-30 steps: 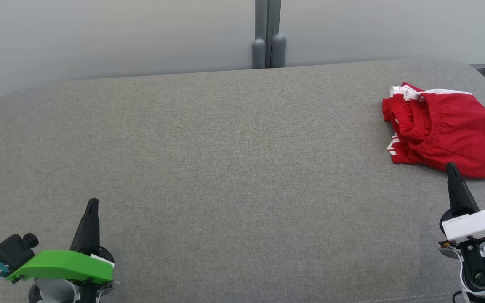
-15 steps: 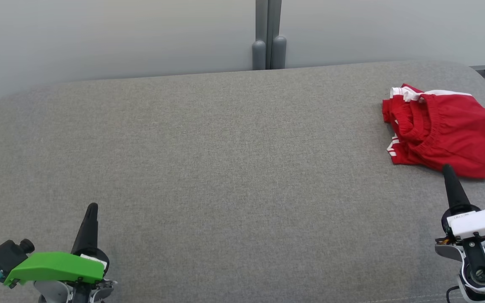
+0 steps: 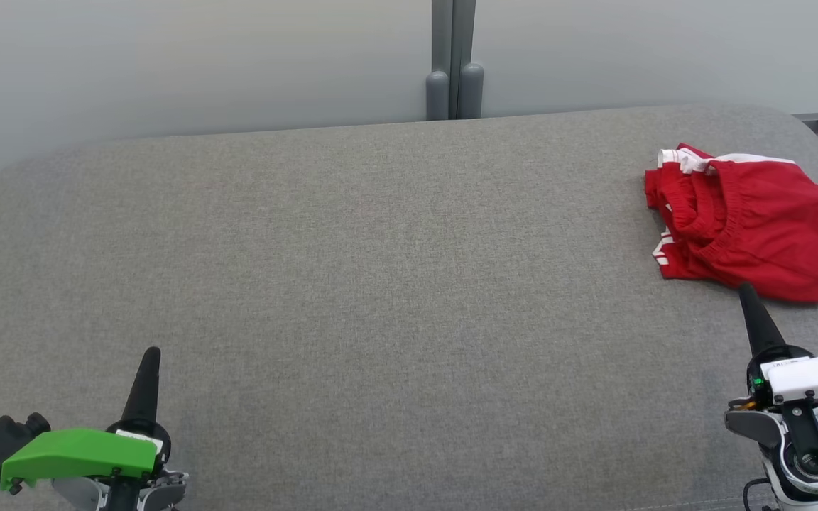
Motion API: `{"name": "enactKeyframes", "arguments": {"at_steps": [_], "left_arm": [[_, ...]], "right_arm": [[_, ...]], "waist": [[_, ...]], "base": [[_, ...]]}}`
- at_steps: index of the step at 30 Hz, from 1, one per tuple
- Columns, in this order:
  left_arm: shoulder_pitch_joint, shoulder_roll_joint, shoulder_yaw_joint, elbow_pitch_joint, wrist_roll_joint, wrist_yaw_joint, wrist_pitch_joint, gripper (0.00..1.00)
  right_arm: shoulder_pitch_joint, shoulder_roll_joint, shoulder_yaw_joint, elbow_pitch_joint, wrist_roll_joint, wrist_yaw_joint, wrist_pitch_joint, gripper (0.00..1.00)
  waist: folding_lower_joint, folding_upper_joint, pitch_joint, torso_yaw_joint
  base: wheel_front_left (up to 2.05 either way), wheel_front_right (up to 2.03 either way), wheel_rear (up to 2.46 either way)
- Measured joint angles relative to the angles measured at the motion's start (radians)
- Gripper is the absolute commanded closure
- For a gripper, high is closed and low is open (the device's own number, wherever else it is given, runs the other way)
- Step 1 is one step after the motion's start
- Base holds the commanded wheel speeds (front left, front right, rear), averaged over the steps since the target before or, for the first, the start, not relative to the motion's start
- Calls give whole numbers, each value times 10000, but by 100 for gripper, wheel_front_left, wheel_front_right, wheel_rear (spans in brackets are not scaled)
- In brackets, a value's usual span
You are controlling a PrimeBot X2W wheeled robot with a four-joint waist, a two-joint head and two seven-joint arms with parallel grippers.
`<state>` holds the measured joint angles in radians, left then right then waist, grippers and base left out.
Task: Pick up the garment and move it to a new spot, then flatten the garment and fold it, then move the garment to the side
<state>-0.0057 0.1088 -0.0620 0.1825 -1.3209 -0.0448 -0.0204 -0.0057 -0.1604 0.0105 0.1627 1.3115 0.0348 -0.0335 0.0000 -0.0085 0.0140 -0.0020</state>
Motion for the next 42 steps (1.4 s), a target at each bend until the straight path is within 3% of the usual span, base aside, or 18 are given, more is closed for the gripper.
{"name": "enactKeyframes", "arguments": {"at_steps": [30,42], "left_arm": [[-360,-305,771,717,-3076,-652,811,100],[-362,-314,865,825,-3143,-698,825,100]], "right_arm": [[-312,696,-731,895,3269,709,844,100],[-460,755,-761,1007,3440,786,874,100]], "waist": [[0,0,-103,21],[0,0,-108,21]], "base": [[0,0,0],[0,0,0]]}}
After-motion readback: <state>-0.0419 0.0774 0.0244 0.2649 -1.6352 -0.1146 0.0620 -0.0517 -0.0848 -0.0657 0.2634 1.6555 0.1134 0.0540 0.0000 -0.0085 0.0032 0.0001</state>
